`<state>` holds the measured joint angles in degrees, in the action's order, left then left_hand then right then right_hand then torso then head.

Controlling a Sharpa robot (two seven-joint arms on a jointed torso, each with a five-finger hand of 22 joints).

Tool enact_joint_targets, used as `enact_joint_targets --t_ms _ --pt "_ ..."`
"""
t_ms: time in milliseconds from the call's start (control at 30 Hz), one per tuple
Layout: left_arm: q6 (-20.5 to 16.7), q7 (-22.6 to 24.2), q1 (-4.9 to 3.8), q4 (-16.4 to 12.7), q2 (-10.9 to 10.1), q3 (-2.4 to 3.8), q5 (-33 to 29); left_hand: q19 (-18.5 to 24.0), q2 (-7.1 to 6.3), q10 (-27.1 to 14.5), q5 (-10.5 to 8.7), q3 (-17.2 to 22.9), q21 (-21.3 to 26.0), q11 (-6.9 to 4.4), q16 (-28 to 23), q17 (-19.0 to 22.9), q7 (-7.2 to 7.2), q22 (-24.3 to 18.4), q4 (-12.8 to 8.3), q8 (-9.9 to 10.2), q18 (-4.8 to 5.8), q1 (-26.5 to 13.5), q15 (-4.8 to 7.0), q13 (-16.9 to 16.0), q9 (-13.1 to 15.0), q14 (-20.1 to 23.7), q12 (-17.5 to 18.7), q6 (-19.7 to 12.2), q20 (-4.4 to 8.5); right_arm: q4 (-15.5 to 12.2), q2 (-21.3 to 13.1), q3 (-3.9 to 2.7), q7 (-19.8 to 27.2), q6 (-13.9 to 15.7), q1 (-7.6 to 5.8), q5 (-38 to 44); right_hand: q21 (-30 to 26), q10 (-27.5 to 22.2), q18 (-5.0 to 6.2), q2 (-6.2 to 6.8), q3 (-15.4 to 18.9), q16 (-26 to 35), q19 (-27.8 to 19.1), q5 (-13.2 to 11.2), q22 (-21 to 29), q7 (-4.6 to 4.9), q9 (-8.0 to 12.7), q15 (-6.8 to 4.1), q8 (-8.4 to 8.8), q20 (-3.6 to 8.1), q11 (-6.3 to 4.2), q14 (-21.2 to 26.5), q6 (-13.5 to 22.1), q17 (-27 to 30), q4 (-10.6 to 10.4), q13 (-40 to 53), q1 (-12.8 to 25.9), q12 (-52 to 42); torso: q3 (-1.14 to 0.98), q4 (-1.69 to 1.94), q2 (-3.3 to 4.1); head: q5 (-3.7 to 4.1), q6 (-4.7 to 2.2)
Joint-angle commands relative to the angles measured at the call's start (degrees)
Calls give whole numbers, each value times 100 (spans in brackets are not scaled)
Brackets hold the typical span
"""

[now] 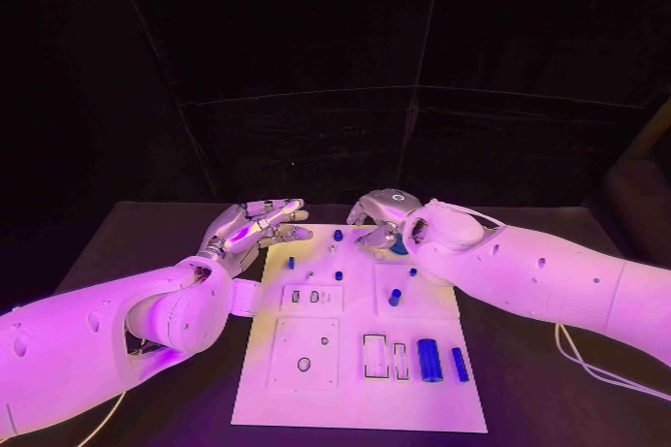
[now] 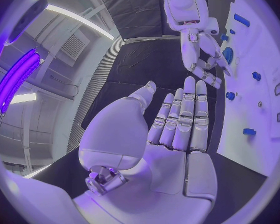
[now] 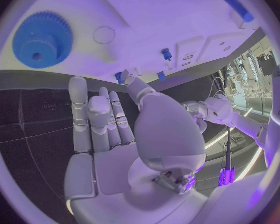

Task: Assemble the parts on the task board

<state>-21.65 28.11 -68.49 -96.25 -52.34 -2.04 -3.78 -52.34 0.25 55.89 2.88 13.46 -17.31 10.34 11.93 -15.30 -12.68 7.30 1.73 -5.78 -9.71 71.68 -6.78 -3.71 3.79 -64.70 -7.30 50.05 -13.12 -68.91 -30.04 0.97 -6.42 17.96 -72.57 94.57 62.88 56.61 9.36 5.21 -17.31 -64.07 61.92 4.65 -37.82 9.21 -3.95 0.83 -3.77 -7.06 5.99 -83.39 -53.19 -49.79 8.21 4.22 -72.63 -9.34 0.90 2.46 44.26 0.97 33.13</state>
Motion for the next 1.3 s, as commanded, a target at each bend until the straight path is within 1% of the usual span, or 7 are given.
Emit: enact_joint_targets --t_ms 33,233,367,467,533,600,1300 --pt "132 16 -8 28 -5 0 19 12 24 -38 11 42 23 15 -32 -5 -108 -8 -2 18 -65 -40 -29 9 -5 19 32 -42 -23 -290 -310 -86 122 430 -18 -627 196 371 -16 -23 114 -242 200 114 -300 7 -8 -23 -29 29 -45 -109 -95 -297 -115 32 51 -220 -7 -63 -14 10 -30" --pt "157 13 -7 102 12 -2 18 13 27 -41 10 50 25 14 -36 -8 -106 -9 -8 17 -65 -37 -30 9 -5 22 31 -45 -24 -657 -956 -195 -73 133 -20 -1543 508 1745 -91 164 601 -617 487 527 -742 -45 -4 -169 -44 156 -232 -194 -55 -738 -544 506 420 -1142 -22 -134 -26 26 -78" --pt "170 17 -7 134 30 -3 18 13 29 -41 11 54 26 14 -38 -9 -105 -10 -11 16 -66 -36 -30 8 -4 22 29 -44 -24 -715 -1163 -213 -212 -76 -21 -1788 704 1827 -156 223 1158 -962 659 734 -1065 -92 -17 -218 -121 231 -295 -257 132 -1214 -856 1334 352 -2213 -27 -149 -25 54 -94" --pt "183 17 -6 168 50 -3 18 13 29 -41 11 54 26 14 -38 -9 -105 -10 -11 16 -66 -36 -30 8 -4 22 29 -44 -24 -682 -1256 -220 -354 -279 -20 -1899 1083 1723 -306 112 1736 -1603 956 803 -1682 50 -28 -208 -318 119 -263 -373 440 -2142 -1344 4348 7 -5067 -40 -150 -20 85 -92" --pt "190 15 -6 182 59 -3 18 14 34 -38 10 63 28 12 -41 -12 -102 -11 -16 11 -66 -35 -29 6 -2 22 23 -42 -25 -627 -1255 -222 -402 -366 -20 -1921 1234 1782 -287 91 1885 -1799 1059 804 -1932 54 -26 -58 -420 142 -195 -400 583 -2448 -1540 5267 -141 -5852 -37 -149 -16 91 -94" --pt "199 14 -6 201 72 -4 18 14 34 -38 10 63 28 12 -41 -12 -102 -11 -16 11 -66 -35 -29 6 -2 22 23 -42 -25 -538 -1225 -223 -456 -493 -19 -1923 1239 1942 -294 85 1966 -1998 1061 841 -1906 75 -23 -68 -500 90 -140 -452 683 -2783 -1661 5901 -241 -6339 -31 -141 -16 99 -92" --pt "244 12 -3 272 124 -4 19 14 46 -30 11 86 32 7 -49 -20 -97 -15 -31 0 -68 -32 -27 3 1 22 10 -34 -25 -116 -806 -224 -656 -1236 -10 -1482 1710 2511 -462 -161 1985 -2364 1643 779 -2817 80 -13 -28 -854 45 -101 -546 845 -3456 -1621 7271 -759 -7293 -18 -125 -19 126 -53"
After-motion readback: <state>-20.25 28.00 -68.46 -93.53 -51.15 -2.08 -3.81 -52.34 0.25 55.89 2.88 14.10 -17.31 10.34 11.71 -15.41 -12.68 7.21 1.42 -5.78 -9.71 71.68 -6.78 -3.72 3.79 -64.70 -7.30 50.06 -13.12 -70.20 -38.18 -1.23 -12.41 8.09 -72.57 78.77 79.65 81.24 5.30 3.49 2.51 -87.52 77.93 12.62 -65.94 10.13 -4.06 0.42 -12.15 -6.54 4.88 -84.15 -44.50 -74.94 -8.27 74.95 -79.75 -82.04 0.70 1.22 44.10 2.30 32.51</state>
